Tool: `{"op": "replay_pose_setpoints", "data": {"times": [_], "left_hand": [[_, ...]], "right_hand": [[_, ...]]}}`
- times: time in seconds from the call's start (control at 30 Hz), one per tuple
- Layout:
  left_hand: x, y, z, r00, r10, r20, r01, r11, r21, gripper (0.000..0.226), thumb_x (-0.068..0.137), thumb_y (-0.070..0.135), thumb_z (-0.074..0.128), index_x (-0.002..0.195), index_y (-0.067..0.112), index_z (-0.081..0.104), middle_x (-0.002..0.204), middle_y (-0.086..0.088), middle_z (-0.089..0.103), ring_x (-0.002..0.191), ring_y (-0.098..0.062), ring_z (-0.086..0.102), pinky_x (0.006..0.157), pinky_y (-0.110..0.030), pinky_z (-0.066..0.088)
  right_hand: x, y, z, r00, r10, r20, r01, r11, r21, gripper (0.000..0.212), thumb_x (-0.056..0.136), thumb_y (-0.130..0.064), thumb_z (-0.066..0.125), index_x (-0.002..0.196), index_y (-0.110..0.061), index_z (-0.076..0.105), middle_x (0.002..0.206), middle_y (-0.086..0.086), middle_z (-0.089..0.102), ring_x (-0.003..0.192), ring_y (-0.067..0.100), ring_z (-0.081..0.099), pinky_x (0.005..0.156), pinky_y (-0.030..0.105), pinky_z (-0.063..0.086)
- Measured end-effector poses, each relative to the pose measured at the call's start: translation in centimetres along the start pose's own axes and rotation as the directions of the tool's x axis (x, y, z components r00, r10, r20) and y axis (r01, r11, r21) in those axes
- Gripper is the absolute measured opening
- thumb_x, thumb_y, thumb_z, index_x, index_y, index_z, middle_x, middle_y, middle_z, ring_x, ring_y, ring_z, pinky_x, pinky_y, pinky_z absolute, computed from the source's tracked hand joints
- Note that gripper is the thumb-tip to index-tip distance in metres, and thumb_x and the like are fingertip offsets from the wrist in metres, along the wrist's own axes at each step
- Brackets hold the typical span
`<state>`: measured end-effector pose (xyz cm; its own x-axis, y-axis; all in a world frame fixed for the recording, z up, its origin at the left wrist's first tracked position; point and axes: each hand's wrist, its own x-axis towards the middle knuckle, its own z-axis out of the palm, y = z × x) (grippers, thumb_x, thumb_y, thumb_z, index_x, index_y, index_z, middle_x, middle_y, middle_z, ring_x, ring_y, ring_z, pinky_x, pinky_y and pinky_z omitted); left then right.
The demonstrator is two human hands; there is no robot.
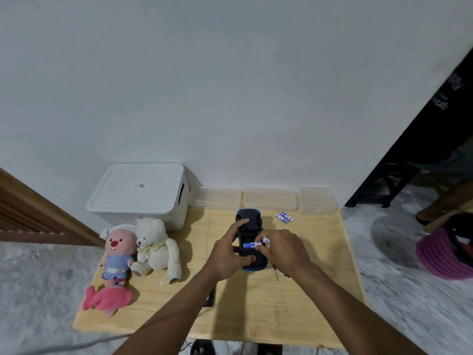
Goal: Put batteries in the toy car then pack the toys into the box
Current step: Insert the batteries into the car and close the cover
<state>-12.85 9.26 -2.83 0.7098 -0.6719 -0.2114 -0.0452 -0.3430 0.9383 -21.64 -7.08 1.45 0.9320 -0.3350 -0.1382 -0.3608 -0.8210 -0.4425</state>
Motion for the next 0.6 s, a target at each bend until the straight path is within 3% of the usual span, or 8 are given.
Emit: {"op": "replay_pose_setpoints", "data": {"times": [0.1, 0.23, 0.33, 0.47, 0.6], "left_hand": [[-0.1, -0.1, 0.0, 1.000, -0.004, 0.014, 0.004, 1.000, 0.008, 0.093, 0.073, 0.002, 0.083, 0.145, 0.046, 0.043, 0.129, 0.010, 0.066, 0.109, -0.014, 0.069, 0.095, -0.043, 0.059], [-0.2, -0.3, -0.2, 1.000, -0.008, 0.027, 0.007, 1.000, 0.005, 0.093, 0.073, 0.005, 0.083, 0.146, 0.047, 0.043, 0.128, 0.009, 0.066, 0.111, -0.015, 0.069, 0.096, -0.045, 0.059], [-0.1, -0.3, -0.4, 0.999, -0.007, 0.035, 0.007, 1.000, -0.006, 0.092, 0.073, 0.005, 0.083, 0.145, 0.047, 0.043, 0.129, 0.007, 0.066, 0.109, -0.017, 0.070, 0.096, -0.046, 0.059], [0.1, -0.2, -0.4, 0.999, -0.015, 0.045, 0.015, 1.000, -0.010, 0.093, 0.074, 0.003, 0.084, 0.145, 0.048, 0.043, 0.128, 0.008, 0.066, 0.104, -0.017, 0.072, 0.095, -0.045, 0.060], [0.3, -0.1, -0.4, 0.998, -0.025, 0.049, 0.026, 1.000, -0.014, 0.094, 0.073, 0.002, 0.083, 0.144, 0.049, 0.044, 0.127, 0.012, 0.066, 0.102, -0.018, 0.072, 0.094, -0.046, 0.060]], "right_hand": [[0.4, 0.3, 0.0, 0.998, 0.011, 0.061, -0.016, 0.998, 0.069, 0.012, 0.091, -0.039, 0.067, 0.100, -0.032, 0.067, 0.071, -0.013, 0.052, 0.080, 0.021, 0.060, 0.065, 0.030, 0.038], [0.6, 0.8, 0.1, 0.996, -0.036, 0.083, 0.028, 0.995, 0.099, 0.015, 0.094, -0.037, 0.064, 0.105, -0.027, 0.065, 0.064, -0.017, 0.043, 0.066, 0.009, 0.047, 0.058, 0.031, 0.033], [0.6, 1.3, 0.4, 0.995, -0.061, 0.072, 0.049, 0.986, 0.158, 0.014, 0.094, -0.039, 0.065, 0.104, -0.028, 0.066, 0.062, -0.017, 0.046, 0.060, 0.005, 0.044, 0.053, 0.023, 0.030], [0.7, 1.6, 0.5, 0.994, -0.074, 0.080, 0.062, 0.987, 0.148, 0.016, 0.094, -0.039, 0.064, 0.108, -0.032, 0.068, 0.066, -0.022, 0.046, 0.075, 0.010, 0.047, 0.064, 0.031, 0.035], [0.8, 1.7, 0.6, 0.997, -0.042, 0.062, 0.024, 0.965, 0.261, 0.009, 0.089, -0.041, 0.067, 0.094, -0.033, 0.070, 0.079, -0.015, 0.065, 0.077, 0.008, 0.057, 0.067, 0.029, 0.045]]}}
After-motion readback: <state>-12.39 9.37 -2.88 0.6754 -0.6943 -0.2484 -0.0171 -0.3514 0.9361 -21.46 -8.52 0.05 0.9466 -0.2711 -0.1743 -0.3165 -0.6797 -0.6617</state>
